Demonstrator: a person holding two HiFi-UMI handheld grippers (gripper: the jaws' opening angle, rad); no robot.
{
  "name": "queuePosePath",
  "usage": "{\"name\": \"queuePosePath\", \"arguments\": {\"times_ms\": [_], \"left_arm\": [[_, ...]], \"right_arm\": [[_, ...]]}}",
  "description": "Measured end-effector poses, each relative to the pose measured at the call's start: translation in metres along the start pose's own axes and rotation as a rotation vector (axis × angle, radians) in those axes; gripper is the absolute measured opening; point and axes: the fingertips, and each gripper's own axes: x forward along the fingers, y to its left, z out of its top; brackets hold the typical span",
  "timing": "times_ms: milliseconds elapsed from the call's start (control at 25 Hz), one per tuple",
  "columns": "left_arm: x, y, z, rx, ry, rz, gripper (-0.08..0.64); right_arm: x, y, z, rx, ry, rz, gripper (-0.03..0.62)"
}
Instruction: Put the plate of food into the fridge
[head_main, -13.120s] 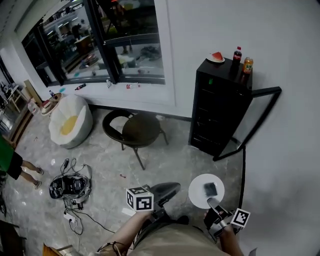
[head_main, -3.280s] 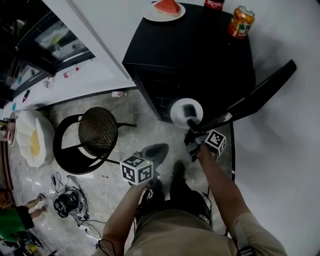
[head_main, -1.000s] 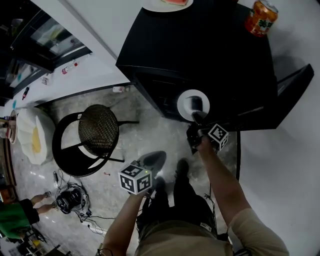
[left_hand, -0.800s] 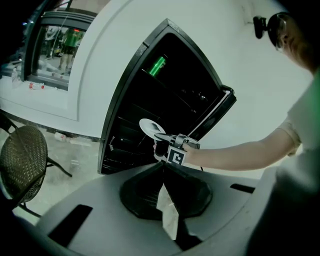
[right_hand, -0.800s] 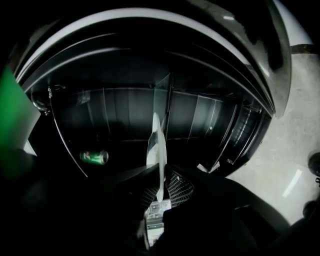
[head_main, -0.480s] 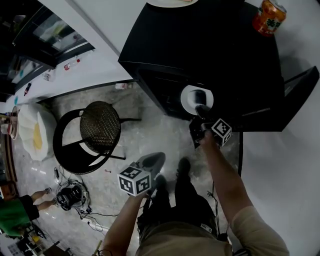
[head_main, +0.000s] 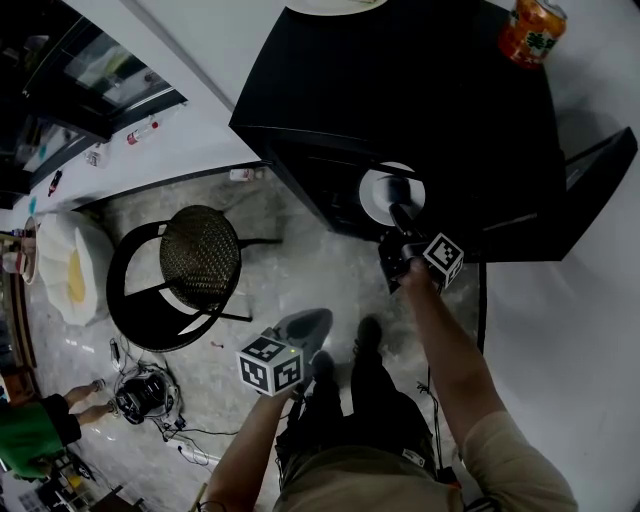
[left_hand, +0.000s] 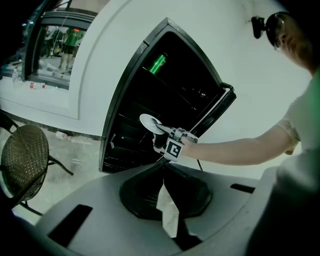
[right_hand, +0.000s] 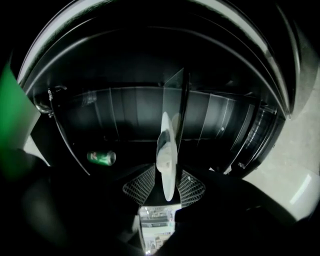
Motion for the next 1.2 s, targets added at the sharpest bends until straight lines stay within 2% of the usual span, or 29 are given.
{"name": "queuePosePath", "arguments": {"times_ms": [160,400,480,520,600,680,1200], "left_arm": [[0.000,0.000,-0.003,0.005,0.005,0.000,0.012],[0.002,-0.004,-0.006,0.005,0.009,-0.018,0.012],[0.002,-0.005,-0.008,0.006,0.012,-0.020,0.012],[0.002,-0.006,-0.008,0.006,0.012,-0.021,0.012],[0.002,-0.006,-0.008,0.007,0.011,-0.023,0.012],[0.000,-0.004,-0.009,0.007,0.011,-0.021,0.012],[-0.002,0.000,-0.010,0.006,0.013,-0.015,0.012]], "right_arm": [[-0.004,0.005,-0.005,-0.034,0.047,0.024,0.136],[-0.014,0.005,-0.015,-0.013,0.078,0.033,0.140],[-0.017,-0.001,-0.017,-0.020,0.084,0.009,0.139],[-0.018,-0.004,-0.017,-0.031,0.084,-0.008,0.135],[-0.018,-0.008,-0.016,-0.059,0.082,-0.042,0.075],[-0.014,-0.008,-0.016,-0.076,0.084,-0.047,0.047],[0.003,-0.005,-0.011,-0.079,0.066,-0.078,0.041]]}}
